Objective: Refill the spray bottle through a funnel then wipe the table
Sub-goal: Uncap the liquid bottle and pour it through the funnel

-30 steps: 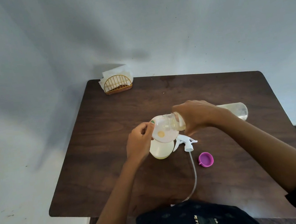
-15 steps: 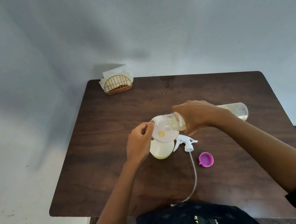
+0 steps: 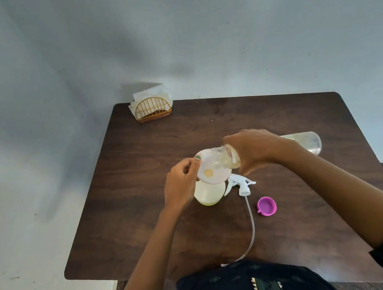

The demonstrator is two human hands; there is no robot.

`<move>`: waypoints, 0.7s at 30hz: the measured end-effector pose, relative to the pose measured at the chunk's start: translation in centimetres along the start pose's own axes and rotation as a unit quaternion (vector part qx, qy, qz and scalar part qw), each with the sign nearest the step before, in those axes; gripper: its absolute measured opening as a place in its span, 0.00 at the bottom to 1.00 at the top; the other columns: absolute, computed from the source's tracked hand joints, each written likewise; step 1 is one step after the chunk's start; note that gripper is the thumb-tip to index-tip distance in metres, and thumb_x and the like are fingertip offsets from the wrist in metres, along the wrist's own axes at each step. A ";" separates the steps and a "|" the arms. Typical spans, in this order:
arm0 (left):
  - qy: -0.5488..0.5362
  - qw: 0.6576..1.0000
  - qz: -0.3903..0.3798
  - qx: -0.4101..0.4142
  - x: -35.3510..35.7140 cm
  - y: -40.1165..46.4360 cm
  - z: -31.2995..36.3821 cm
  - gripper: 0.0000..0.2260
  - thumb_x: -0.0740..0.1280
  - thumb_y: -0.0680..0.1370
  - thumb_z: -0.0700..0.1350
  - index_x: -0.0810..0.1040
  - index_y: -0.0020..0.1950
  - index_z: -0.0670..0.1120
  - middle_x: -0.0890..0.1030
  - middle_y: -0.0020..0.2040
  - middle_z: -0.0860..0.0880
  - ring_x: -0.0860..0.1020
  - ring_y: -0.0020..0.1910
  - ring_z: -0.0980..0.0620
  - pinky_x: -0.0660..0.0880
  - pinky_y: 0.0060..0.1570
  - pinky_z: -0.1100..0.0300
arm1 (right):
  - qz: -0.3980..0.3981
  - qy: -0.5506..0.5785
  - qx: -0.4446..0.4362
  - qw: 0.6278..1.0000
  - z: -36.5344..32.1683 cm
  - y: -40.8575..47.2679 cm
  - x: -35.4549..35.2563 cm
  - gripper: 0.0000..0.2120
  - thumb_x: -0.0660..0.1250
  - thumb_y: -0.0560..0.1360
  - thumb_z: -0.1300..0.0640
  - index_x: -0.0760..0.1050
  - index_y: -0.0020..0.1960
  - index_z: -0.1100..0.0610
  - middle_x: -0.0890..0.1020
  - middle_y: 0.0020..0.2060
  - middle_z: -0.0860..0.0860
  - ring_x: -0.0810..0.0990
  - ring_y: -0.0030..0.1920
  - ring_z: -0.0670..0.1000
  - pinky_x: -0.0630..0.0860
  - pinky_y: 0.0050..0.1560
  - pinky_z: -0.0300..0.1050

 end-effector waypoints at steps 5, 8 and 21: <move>0.010 1.000 0.007 -0.007 -0.1 0.1 0.0 0.21 0.57 0.71 0.66 0.78 0.41 0.51 0.80 0.38 0.50 0.77 0.33 0.63 0.78 0.44 0.44 | 0.002 0.000 0.004 1.000 0.0 0.0 -0.1 0.24 0.75 0.65 0.55 0.69 0.58 0.52 0.74 0.43 0.46 0.73 0.43 0.48 0.60 0.30 0.34; 0.010 1.000 0.004 -0.006 -0.1 0.1 0.0 0.21 0.57 0.71 0.66 0.79 0.41 0.50 0.80 0.37 0.50 0.77 0.33 0.63 0.78 0.42 0.45 | 0.002 -0.001 0.007 1.000 0.0 0.0 -0.1 0.24 0.75 0.65 0.55 0.70 0.58 0.52 0.74 0.43 0.46 0.73 0.42 0.48 0.60 0.30 0.34; -0.005 1.000 -0.012 -0.007 0.2 0.1 -0.1 0.20 0.57 0.71 0.65 0.78 0.38 0.50 0.79 0.35 0.49 0.74 0.30 0.63 0.70 0.37 0.52 | 0.002 -0.010 0.008 1.000 0.0 0.0 -0.2 0.23 0.75 0.65 0.54 0.69 0.57 0.52 0.75 0.42 0.46 0.74 0.42 0.49 0.64 0.33 0.37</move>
Point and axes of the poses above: each hand's wrist, its own y-axis towards the middle knuckle, its own x-axis out of the palm, z = x × y, the point moved 9 cm from there along y, towards the middle knuckle
